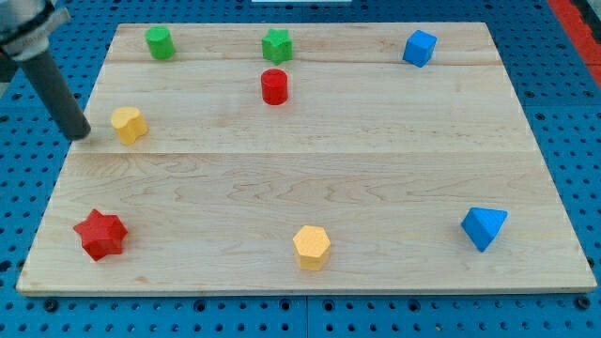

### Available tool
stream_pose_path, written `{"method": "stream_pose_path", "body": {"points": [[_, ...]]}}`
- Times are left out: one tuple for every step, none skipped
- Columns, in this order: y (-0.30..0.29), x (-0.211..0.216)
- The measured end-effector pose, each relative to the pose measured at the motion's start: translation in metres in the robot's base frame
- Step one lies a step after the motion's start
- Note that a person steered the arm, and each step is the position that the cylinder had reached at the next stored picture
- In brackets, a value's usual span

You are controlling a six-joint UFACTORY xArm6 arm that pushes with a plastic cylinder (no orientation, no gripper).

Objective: Push the yellow heart at the bottom side of the red circle

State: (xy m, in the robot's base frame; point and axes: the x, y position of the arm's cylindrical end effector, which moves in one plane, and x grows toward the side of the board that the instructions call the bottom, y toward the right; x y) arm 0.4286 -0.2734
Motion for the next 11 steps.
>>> {"method": "stream_pose_path", "body": {"points": [[0.042,0.002],[0.006,0.002],[-0.014,-0.024],[0.024,-0.036],[0.096,-0.022],[0.134,-0.012],[0.172,-0.011],[0.191,-0.008],[0.227,0.025],[0.321,0.051],[0.428,0.045]]}}
